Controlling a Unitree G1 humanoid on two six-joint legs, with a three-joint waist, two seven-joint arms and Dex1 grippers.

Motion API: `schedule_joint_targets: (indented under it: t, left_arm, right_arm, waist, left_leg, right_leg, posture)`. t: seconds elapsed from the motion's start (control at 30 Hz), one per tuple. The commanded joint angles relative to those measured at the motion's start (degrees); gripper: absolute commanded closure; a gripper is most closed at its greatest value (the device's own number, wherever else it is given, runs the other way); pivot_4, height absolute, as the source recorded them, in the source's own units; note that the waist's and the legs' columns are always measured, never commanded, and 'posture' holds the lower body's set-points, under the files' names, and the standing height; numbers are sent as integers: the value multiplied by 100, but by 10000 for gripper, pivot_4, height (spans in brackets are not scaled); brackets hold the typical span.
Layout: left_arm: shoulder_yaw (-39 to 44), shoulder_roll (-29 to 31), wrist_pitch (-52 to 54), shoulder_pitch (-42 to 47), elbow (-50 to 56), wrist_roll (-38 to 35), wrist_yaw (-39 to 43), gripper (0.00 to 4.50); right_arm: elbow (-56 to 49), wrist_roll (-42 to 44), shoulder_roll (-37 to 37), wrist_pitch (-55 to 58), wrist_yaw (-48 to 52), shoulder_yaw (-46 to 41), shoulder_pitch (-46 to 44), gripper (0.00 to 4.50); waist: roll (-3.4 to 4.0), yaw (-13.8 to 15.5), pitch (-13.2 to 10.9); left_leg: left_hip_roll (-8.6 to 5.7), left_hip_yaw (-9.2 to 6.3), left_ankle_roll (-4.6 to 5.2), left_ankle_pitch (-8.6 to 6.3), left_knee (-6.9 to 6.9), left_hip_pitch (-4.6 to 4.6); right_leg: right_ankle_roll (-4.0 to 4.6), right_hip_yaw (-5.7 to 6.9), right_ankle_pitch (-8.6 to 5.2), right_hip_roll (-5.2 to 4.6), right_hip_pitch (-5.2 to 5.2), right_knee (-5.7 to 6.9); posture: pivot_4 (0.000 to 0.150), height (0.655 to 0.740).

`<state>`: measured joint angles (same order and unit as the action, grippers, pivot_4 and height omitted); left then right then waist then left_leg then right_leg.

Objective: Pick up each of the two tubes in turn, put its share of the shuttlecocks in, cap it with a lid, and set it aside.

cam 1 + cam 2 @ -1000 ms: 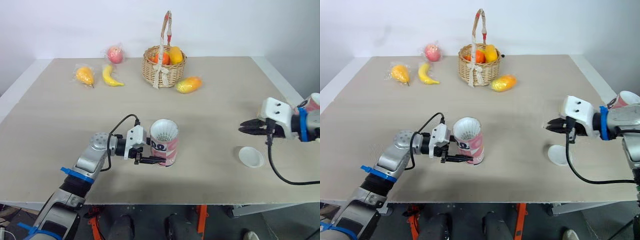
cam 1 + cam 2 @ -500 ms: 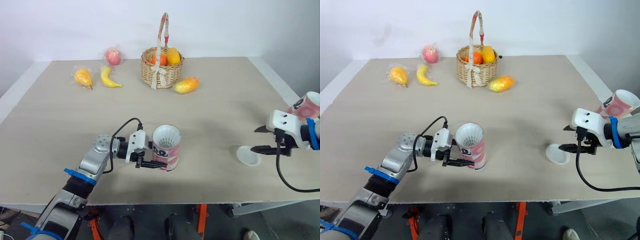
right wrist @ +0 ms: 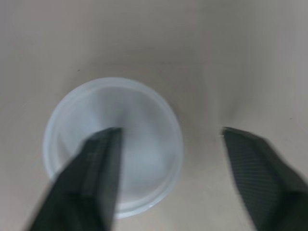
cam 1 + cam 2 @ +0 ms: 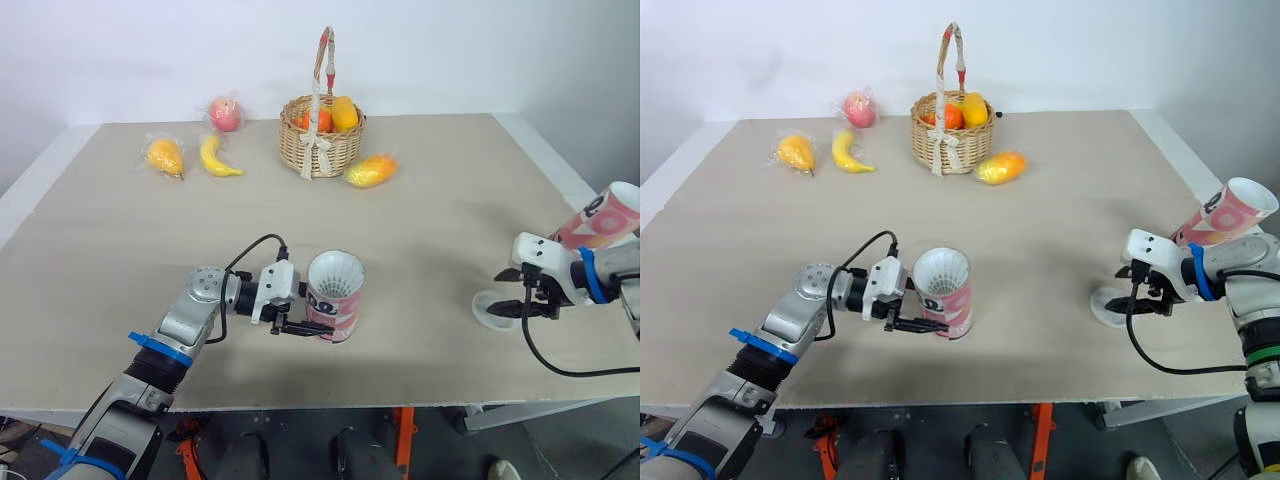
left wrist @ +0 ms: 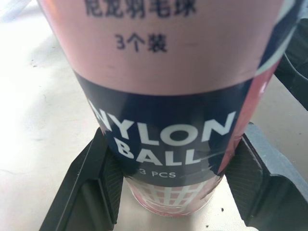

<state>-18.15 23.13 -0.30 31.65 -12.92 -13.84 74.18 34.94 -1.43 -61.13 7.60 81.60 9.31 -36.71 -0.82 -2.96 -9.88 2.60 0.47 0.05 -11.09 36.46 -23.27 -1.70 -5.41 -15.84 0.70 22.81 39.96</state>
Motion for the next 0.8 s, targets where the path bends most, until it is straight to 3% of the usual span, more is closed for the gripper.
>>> schedule_joint_targets:
  t: [0.03,0.13,0.37,0.67,0.8]
  left_arm:
    - [-147,94,53,-129,-170,300,-35,18334]
    - [-133,114,198,-146,-132,229,1,18334]
    - [-198,227,557,-81,-188,279,98,18334]
    - [-177,258,530,-14,-289,308,160,18334]
    - [-166,236,495,60,-380,312,165,18334]
  right_arm:
    - [-42,42,-43,-87,300,-27,-114,29018]
    - [-140,86,-57,-134,443,-56,-104,44687]
    - [-369,131,9,-168,275,-206,-371,44687]
    - [-4136,2493,142,1433,707,-1018,-868,44687]
    - [-4688,3018,497,1789,566,-880,-1677,44687]
  waist:
    - [0,0,0]
    - [0,0,0]
    - [1,-34,0]
    - [1,-53,1]
    - [-6,-63,0]
  left_leg:
    - [0,3,0,0,0,1]
    - [0,12,0,0,0,6]
    - [1,34,0,0,0,10]
    - [4,27,-2,-1,-4,7]
    - [5,28,-3,-2,-3,6]
  right_leg:
    - [-2,-3,1,0,0,0]
    - [-7,-12,5,0,0,0]
    - [-13,-36,8,1,6,0]
    - [-14,-32,9,4,9,0]
    - [-14,-31,9,4,11,0]
  posture:
    - [1500,7400]
    - [1500,7400]
    - [1500,7400]
    - [1500,7400]
    - [1500,7400]
